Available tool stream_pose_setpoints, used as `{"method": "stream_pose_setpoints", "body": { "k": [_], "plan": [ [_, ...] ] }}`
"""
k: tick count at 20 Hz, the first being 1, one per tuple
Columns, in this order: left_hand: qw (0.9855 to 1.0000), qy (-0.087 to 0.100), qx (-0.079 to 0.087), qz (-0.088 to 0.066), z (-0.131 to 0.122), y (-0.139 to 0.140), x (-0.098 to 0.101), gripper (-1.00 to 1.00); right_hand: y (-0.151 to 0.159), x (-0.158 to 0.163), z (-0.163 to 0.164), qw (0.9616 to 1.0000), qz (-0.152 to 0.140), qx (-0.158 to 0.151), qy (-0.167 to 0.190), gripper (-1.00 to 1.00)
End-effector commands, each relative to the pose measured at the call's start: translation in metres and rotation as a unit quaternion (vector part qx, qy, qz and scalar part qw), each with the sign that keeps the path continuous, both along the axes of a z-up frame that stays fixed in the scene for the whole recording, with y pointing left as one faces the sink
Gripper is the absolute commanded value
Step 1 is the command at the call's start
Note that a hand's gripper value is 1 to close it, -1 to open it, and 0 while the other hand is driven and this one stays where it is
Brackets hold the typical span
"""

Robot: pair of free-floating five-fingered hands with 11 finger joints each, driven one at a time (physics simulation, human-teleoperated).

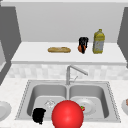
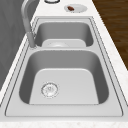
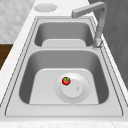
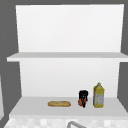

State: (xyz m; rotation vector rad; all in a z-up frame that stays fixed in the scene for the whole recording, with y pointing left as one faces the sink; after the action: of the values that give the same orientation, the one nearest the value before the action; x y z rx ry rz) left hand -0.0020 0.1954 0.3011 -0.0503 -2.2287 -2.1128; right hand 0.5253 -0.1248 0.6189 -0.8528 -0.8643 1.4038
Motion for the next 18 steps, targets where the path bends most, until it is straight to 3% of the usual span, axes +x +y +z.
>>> {"method": "stream_pose_setpoints", "body": {
  "k": [1,8,18],
  "plan": [
    [1.0,0.0,0.0,0.0,0.0,0.0,0.0,0.0,0.0,-0.012,0.023,1.0,-0.008,0.0,-0.002,1.0],
    [1.0,0.0,0.0,0.0,0.0,0.0,0.0,0.0,-0.001,-0.071,0.057,0.9998,-0.001,0.016,-0.009,1.0],
    [1.0,0.0,0.0,0.0,0.0,0.0,0.0,0.0,-0.001,-0.149,0.056,0.9995,-0.001,0.009,-0.031,1.0]
  ]
}}
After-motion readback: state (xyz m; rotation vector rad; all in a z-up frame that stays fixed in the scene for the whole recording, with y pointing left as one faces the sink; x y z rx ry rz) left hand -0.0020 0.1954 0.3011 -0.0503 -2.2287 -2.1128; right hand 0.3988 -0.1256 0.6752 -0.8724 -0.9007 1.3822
